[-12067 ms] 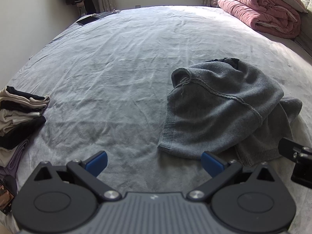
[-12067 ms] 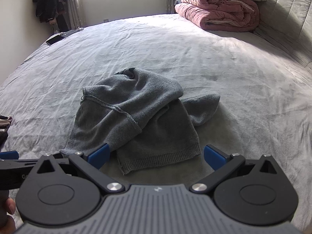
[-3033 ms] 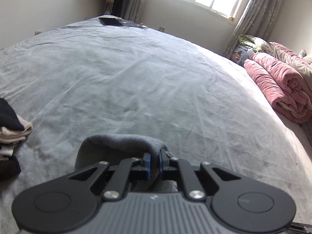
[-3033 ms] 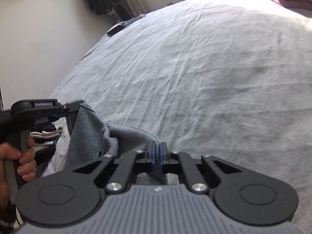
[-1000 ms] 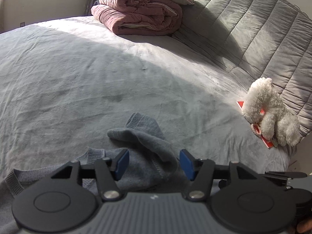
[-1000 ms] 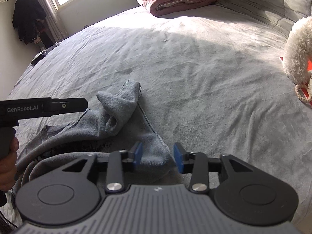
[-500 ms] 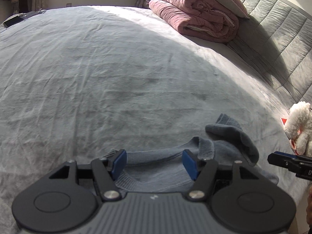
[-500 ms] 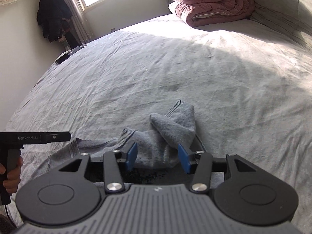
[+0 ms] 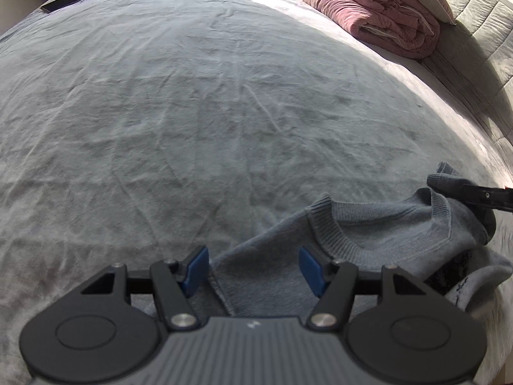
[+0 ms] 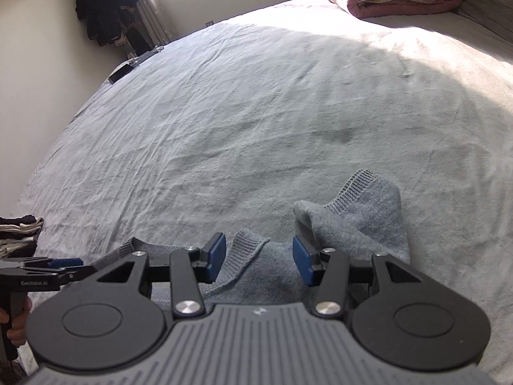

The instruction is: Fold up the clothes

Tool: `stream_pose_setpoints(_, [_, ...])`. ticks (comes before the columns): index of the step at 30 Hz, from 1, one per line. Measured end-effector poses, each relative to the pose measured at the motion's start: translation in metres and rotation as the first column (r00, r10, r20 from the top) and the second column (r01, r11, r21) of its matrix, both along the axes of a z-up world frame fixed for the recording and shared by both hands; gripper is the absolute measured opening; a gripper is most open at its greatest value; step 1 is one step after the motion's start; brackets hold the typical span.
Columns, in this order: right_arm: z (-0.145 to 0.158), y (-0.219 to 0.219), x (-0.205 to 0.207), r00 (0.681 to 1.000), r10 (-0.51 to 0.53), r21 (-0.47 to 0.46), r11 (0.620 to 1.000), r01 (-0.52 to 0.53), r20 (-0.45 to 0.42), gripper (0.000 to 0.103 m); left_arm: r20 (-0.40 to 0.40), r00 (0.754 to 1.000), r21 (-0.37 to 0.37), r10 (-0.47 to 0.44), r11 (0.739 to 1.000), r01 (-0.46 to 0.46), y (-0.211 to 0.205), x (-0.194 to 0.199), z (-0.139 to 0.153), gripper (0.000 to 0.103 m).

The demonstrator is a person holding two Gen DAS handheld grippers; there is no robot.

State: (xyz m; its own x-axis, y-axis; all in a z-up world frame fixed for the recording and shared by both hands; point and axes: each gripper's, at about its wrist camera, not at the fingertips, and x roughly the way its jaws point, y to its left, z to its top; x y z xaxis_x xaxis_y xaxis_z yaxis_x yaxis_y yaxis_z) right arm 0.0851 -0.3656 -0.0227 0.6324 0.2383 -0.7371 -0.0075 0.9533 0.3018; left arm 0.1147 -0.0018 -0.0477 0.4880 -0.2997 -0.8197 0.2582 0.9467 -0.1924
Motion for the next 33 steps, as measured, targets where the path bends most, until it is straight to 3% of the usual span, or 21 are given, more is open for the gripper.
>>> stream_pose_setpoints(2, [-0.007,-0.001,0.009,1.0,0.0,-0.034,0.999,0.0,-0.02,0.051,-0.009,1.0,0.001,0.006,1.0,-0.006,0.011,-0.001,-0.004,0.061])
stream_pose_setpoints(4, [-0.014,-0.002,0.017,0.999,0.004,-0.07,0.997,-0.007,-0.039,0.051,-0.018,1.0,-0.002,0.007,1.0,-0.008,0.02,-0.002,-0.008,0.054])
stream_pose_setpoints(9, [-0.024,-0.008,0.016,0.993,0.095,-0.15,0.983,-0.106,-0.075,0.048,0.002,1.0,0.001,-0.019,1.0,0.019,0.031,-0.014,-0.011,0.041])
stream_pose_setpoints(12, [-0.029,-0.006,0.009,0.987,0.137,-0.187,0.971,-0.151,-0.087,0.039,0.003,1.0,-0.006,-0.015,1.0,0.015,0.034,-0.017,-0.012,0.025])
stream_pose_setpoints(15, [-0.03,0.003,-0.002,0.98,0.186,-0.228,0.954,-0.196,-0.065,0.016,0.0,1.0,-0.026,-0.004,1.0,0.004,0.035,-0.021,-0.013,0.005])
stream_pose_setpoints(16, [-0.028,0.006,-0.005,0.979,0.195,-0.237,0.95,-0.202,-0.053,0.01,0.007,1.0,-0.026,0.006,1.0,-0.006,0.034,-0.023,-0.012,0.004])
stream_pose_setpoints(21, [-0.01,0.023,-0.019,0.976,0.204,-0.284,0.943,-0.173,0.082,0.007,0.142,0.988,0.017,0.051,0.998,-0.054,0.033,-0.033,0.01,0.003])
stream_pose_setpoints(27, [0.021,0.039,-0.015,0.956,0.173,-0.31,0.946,-0.095,0.235,0.006,0.298,0.947,0.073,0.118,0.987,-0.145,0.039,-0.021,0.044,0.003])
stream_pose_setpoints(33, [0.044,0.052,0.011,0.934,0.122,-0.298,0.954,-0.017,0.336,0.006,0.396,0.909,0.109,0.133,0.976,-0.19,0.045,0.014,0.078,0.003])
